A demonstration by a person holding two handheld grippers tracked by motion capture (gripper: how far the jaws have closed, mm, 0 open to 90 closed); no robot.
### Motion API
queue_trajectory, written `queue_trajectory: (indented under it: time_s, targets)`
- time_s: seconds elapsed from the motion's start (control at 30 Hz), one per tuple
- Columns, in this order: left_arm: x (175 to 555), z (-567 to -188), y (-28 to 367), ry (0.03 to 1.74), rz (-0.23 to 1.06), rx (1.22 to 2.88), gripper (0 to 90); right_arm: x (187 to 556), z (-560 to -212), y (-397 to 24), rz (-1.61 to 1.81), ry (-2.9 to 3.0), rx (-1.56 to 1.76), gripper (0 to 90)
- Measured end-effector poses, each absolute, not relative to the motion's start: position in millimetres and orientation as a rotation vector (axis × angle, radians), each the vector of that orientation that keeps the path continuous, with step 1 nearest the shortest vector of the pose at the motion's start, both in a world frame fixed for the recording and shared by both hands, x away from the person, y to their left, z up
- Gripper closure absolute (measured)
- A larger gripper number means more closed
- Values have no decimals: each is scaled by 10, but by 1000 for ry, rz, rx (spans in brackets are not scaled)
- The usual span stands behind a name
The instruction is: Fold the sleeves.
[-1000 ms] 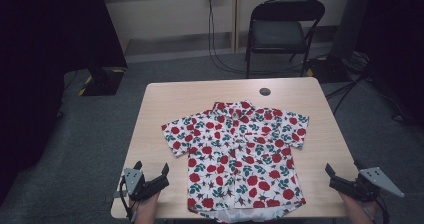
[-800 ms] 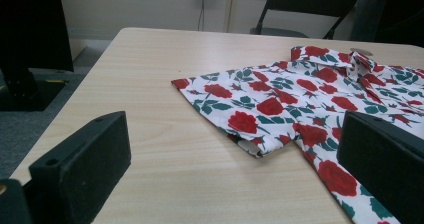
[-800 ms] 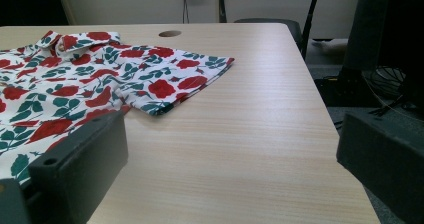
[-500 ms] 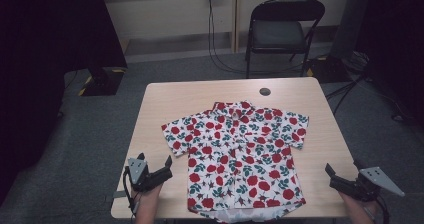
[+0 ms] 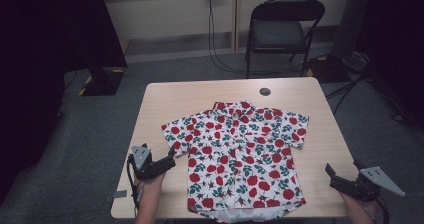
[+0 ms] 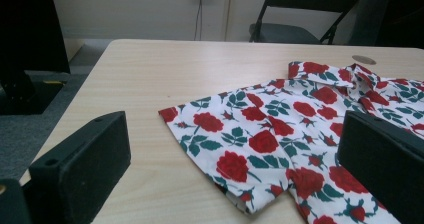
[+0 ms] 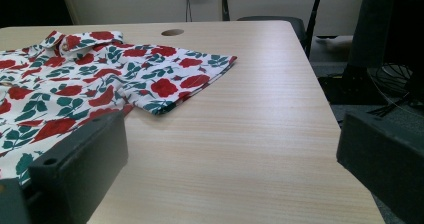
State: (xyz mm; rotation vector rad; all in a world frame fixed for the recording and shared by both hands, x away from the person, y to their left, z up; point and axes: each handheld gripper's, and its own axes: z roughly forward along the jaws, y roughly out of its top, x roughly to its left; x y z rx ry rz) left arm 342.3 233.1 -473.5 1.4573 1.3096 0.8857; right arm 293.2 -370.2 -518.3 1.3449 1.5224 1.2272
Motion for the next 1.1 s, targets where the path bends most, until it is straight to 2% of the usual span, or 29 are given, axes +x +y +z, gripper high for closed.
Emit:
queue_trajectory:
  time_s: [1.1]
  targets:
    - [3741, -4480, 2225, 1299, 890, 1510, 2, 2936, -5183, -3708, 1233, 1526, 1348, 0]
